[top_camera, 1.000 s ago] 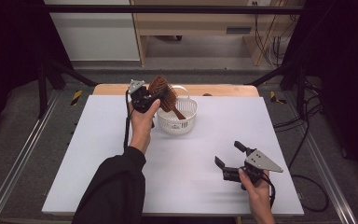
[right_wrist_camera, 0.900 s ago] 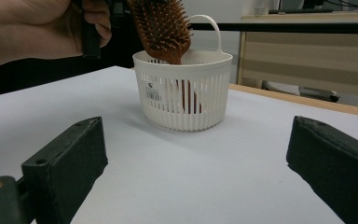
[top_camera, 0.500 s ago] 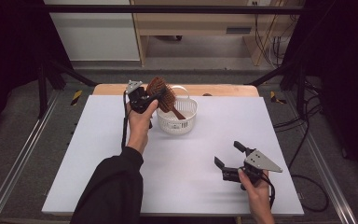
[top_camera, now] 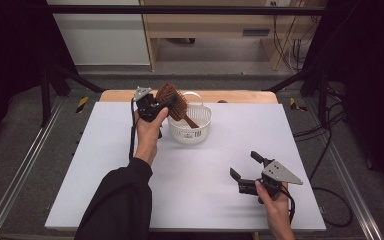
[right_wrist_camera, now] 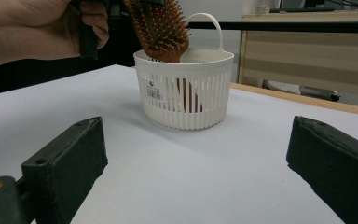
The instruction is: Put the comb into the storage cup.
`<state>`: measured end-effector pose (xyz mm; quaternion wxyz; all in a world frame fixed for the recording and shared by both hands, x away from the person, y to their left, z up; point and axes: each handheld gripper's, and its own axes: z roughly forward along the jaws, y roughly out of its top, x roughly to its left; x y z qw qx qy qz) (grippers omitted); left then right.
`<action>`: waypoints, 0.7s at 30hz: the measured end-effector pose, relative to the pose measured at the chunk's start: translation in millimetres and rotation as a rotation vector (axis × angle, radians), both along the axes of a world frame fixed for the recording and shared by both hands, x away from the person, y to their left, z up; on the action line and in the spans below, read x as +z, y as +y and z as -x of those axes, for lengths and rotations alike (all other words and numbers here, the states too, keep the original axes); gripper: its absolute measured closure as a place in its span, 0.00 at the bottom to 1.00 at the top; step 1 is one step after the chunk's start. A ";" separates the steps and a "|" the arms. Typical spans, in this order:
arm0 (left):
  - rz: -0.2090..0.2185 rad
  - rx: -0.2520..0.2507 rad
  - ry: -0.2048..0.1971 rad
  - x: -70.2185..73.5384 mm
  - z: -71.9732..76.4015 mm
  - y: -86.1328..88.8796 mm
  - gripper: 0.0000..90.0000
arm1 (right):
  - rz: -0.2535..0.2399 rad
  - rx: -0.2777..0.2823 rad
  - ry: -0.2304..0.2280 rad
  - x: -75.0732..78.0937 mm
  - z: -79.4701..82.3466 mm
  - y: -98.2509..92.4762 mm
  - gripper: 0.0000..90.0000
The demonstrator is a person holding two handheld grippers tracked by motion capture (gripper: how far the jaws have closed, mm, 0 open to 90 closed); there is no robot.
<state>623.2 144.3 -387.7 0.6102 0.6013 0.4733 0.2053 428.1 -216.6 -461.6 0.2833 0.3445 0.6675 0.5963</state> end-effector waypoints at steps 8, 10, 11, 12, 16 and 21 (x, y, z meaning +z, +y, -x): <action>0.002 -0.001 0.004 -1.7 -0.1 2.8 0.51 | 0.001 -0.001 0.000 -0.1 -0.2 -0.1 0.06; 0.004 0.000 0.005 -2.1 0.1 3.3 0.50 | 0.000 -0.001 0.004 -0.2 -0.1 0.2 0.06; 0.002 -0.001 0.005 -2.2 0.3 3.6 0.50 | 0.001 -0.001 0.004 -0.3 -0.1 0.3 0.06; 0.002 0.000 0.006 -2.5 0.4 4.0 0.50 | 0.000 0.000 0.004 -0.3 -0.1 0.4 0.06; 0.003 0.001 0.007 -3.8 1.0 5.9 0.50 | 0.001 0.000 0.004 -0.4 -0.1 0.6 0.06; 0.009 0.003 0.010 -5.1 1.3 7.8 0.50 | 0.002 0.002 0.004 -0.5 -0.3 0.8 0.06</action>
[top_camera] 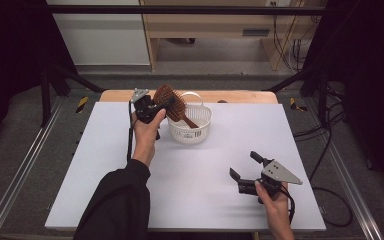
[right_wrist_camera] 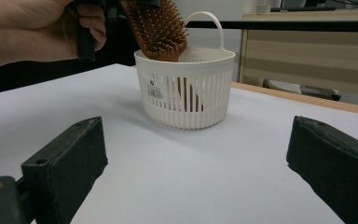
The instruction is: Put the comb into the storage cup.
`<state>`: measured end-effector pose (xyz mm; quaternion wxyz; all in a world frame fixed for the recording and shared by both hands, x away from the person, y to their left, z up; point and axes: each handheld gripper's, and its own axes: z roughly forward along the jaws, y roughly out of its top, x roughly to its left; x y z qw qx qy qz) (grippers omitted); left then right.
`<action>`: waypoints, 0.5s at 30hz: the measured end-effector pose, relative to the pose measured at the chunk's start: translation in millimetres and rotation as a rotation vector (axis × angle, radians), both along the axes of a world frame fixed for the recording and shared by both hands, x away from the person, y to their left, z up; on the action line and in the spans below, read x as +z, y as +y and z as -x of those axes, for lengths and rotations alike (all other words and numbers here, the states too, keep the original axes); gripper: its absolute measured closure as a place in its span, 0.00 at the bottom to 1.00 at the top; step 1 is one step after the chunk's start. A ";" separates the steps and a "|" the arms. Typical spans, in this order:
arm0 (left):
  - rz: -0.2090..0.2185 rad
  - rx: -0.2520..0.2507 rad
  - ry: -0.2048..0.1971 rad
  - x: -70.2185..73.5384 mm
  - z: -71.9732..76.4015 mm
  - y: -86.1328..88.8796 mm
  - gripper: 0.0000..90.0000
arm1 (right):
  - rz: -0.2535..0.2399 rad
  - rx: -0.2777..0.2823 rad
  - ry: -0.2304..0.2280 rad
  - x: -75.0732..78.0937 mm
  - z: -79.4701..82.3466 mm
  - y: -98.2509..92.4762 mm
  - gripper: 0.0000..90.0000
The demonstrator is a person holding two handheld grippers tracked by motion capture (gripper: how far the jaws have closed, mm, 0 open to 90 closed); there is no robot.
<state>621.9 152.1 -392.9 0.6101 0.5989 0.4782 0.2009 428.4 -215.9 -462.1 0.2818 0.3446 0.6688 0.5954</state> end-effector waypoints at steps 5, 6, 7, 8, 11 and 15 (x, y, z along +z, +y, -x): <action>0.008 -0.002 0.006 -1.2 0.6 2.3 0.50 | 0.003 0.002 0.001 -0.2 -0.2 0.3 0.06; 0.008 -0.003 0.006 -1.3 0.7 2.6 0.50 | 0.003 0.002 0.000 -0.3 -0.2 0.6 0.06; 0.008 -0.003 0.007 -1.6 0.8 3.1 0.50 | 0.003 0.002 0.000 -0.3 -0.2 0.7 0.06; 0.009 -0.001 0.008 -1.9 0.9 3.5 0.50 | 0.002 0.002 0.000 -0.3 -0.1 0.9 0.06; 0.008 -0.001 0.009 -2.9 1.1 4.8 0.50 | 0.002 0.002 0.000 -0.4 -0.3 0.8 0.06; 0.006 0.000 0.010 -3.2 1.1 5.5 0.49 | 0.003 0.002 0.001 -0.4 -0.3 0.9 0.06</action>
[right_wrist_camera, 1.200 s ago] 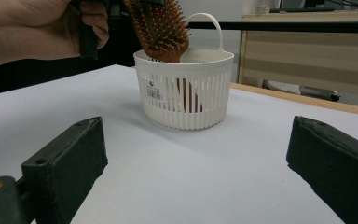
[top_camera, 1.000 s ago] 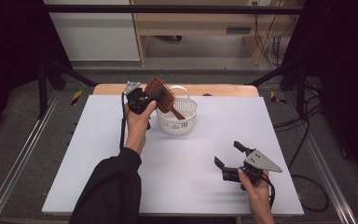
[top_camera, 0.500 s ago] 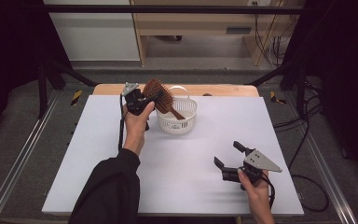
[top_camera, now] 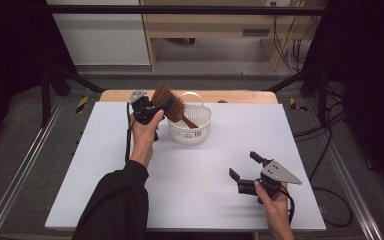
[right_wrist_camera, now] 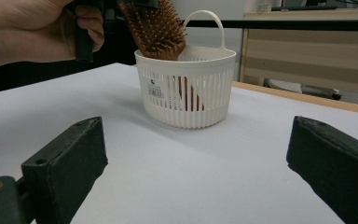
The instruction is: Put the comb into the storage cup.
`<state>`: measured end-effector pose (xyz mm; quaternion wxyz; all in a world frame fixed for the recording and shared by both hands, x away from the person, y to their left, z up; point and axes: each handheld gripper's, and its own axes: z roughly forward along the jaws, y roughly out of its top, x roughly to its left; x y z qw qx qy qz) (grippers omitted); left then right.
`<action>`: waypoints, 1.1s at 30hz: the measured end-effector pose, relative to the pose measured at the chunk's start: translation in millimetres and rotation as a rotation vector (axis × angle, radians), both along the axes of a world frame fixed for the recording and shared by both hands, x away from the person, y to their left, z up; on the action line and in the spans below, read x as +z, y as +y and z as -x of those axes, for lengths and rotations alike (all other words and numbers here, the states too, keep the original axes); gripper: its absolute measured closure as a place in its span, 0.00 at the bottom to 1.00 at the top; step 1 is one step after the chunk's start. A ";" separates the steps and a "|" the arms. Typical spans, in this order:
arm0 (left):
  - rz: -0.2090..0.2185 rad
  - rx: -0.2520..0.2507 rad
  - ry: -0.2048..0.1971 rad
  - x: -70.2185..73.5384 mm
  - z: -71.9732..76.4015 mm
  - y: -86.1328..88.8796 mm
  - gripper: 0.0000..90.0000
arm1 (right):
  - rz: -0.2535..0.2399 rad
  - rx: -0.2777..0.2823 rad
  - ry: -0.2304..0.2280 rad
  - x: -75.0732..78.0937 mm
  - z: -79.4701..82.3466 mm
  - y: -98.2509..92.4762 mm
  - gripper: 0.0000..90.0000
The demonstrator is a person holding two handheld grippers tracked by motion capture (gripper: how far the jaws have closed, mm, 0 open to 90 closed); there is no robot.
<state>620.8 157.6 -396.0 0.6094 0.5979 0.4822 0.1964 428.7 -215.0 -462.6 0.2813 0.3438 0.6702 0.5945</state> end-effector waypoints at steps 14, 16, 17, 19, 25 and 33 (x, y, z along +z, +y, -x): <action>-0.011 -0.007 -0.008 0.3 0.7 0.2 0.49 | 0.000 0.002 0.000 0.0 0.0 0.2 0.06; -0.011 -0.007 -0.006 0.2 0.7 0.5 0.49 | 0.000 0.001 -0.001 0.0 0.0 0.1 0.06; -0.010 -0.006 -0.006 0.1 0.7 0.7 0.49 | 0.000 0.001 0.000 0.0 0.0 0.1 0.06; -0.011 -0.006 -0.006 -0.2 0.7 0.9 0.49 | 0.000 0.001 0.000 0.0 0.0 0.1 0.06; -0.009 -0.003 -0.004 -0.8 0.6 1.7 0.49 | 0.000 0.002 0.001 -0.1 -0.1 0.2 0.06; -0.008 0.000 -0.001 -1.9 1.1 3.3 0.48 | 0.002 0.001 0.002 -0.1 0.0 0.3 0.06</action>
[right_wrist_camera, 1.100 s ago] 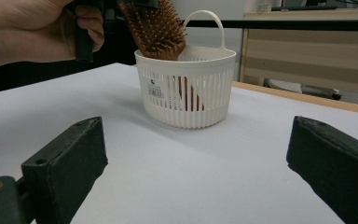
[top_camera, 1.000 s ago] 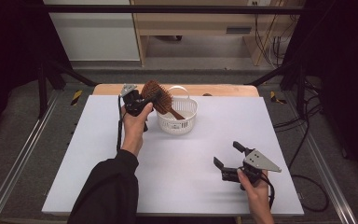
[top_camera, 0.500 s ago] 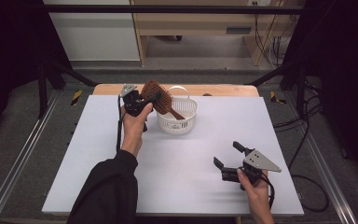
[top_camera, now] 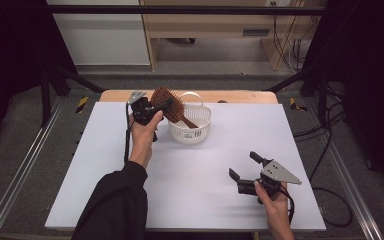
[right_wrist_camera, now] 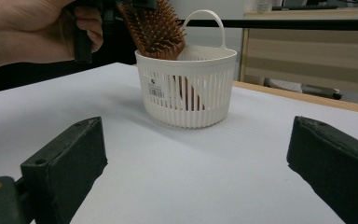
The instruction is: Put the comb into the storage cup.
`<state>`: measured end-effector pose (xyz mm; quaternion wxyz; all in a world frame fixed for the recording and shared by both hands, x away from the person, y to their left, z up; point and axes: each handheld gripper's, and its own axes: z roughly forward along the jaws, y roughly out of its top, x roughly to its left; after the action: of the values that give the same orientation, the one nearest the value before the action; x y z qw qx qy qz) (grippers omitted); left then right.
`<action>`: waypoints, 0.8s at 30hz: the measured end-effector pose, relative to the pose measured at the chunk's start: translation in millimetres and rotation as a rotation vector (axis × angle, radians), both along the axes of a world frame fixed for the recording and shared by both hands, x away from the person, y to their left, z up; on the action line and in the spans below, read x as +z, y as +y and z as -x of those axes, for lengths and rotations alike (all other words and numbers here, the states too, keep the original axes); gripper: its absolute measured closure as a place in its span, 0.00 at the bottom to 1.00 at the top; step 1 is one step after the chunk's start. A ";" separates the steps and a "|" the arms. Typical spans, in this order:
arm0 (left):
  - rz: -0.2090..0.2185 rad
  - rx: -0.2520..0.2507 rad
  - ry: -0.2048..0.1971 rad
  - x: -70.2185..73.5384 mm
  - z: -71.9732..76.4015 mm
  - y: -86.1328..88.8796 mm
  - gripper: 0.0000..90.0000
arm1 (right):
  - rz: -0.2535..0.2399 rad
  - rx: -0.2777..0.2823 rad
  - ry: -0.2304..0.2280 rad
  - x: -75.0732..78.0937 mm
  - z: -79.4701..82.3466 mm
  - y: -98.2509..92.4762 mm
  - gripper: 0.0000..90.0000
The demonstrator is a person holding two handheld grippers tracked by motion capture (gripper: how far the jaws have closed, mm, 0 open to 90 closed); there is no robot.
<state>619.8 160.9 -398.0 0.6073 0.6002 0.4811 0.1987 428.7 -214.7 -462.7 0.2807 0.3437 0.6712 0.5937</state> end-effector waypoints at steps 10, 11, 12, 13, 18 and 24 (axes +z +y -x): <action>0.005 0.007 0.005 -1.7 0.0 2.4 0.48 | -0.001 0.000 0.003 -0.2 -0.1 0.5 0.06; 0.004 0.007 0.005 -1.8 0.0 2.4 0.48 | -0.001 0.000 0.003 -0.2 -0.1 0.6 0.06; 0.004 0.008 0.005 -1.8 -0.1 2.5 0.48 | -0.001 0.000 0.003 -0.2 -0.2 0.6 0.06; 0.005 0.009 0.007 -1.9 -0.2 2.7 0.48 | -0.001 0.000 0.003 -0.2 -0.1 0.5 0.06; 0.004 0.022 0.009 -1.8 -0.4 1.7 0.47 | -0.002 0.000 0.003 -0.1 -0.3 0.1 0.06; 0.004 0.037 0.008 -2.3 -1.5 1.7 0.46 | -0.003 -0.002 0.004 0.0 -0.4 -0.7 0.06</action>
<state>621.3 162.6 -400.3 0.6026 0.5908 0.4950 0.2068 429.2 -215.4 -462.7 0.2798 0.3460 0.6705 0.5937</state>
